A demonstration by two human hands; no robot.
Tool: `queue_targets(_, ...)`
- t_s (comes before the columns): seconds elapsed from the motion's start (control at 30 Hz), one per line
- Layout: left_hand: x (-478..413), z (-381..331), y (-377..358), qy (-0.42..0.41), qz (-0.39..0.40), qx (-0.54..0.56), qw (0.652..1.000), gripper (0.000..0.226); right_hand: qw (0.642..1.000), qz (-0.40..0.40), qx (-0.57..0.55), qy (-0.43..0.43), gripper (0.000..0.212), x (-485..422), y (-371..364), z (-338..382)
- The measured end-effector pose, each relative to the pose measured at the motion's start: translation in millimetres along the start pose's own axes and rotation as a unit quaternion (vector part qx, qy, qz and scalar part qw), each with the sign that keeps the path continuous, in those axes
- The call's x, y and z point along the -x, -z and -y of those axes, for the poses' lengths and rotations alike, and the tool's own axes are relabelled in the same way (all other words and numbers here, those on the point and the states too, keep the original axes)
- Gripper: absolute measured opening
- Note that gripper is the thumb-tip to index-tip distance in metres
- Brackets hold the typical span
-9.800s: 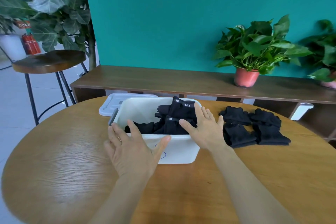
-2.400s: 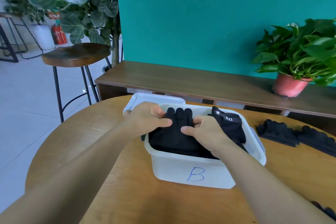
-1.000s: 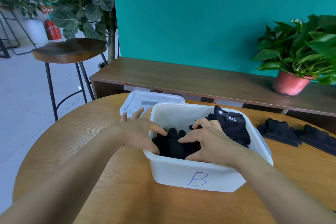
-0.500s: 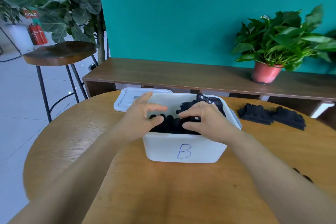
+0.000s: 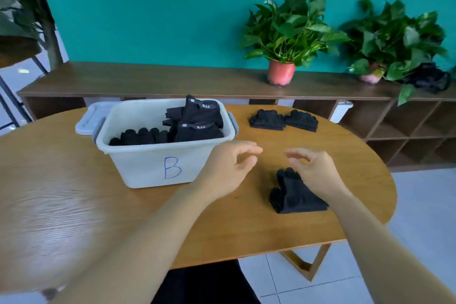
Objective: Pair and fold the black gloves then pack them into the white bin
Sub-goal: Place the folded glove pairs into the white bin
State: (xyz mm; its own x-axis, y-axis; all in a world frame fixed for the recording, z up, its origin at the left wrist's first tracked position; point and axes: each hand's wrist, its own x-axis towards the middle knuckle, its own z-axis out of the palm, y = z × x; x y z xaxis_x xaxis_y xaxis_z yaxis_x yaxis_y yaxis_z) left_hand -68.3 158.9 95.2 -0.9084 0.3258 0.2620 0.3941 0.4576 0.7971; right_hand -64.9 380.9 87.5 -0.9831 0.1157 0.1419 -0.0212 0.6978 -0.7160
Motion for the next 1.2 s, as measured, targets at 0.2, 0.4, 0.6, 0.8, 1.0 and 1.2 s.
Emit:
queue_targets(0.2, -21, 15, -80, 0.085, 0.056, -0.016, 0.995, 0.032, 0.998, 0.017, 0.057, -0.032, 0.035, 7, 14, -69)
queue_targets(0.4, -39, 31, -133, 0.129, 0.082, -0.05, 0.987, 0.049, 0.99, 0.091, 0.092, -0.05, 0.051, -1, 0, -106)
queue_targets(0.6, -39, 44, -146, 0.115, 0.123, -0.108, 0.98, 0.056, 0.988, 0.105, 0.099, -0.051, 0.054, 5, -30, -107)
queue_targets(0.8, -15, 58, -117, 0.117, 0.102, -0.102, 0.983, 0.056, 0.987, 0.099, 0.127, -0.026, 0.055, 24, -59, -72)
queue_targets(1.0, 23, 74, -76, 0.144, 0.075, -0.096, 0.982, 0.056, 0.989, 0.097, 0.115, -0.003, 0.055, 47, -98, -38)
queue_targets(1.2, 53, 85, -45, 0.165, 0.053, -0.094, 0.98, 0.055, 0.986, 0.102, 0.13, 0.012, 0.056, 65, -126, -11)
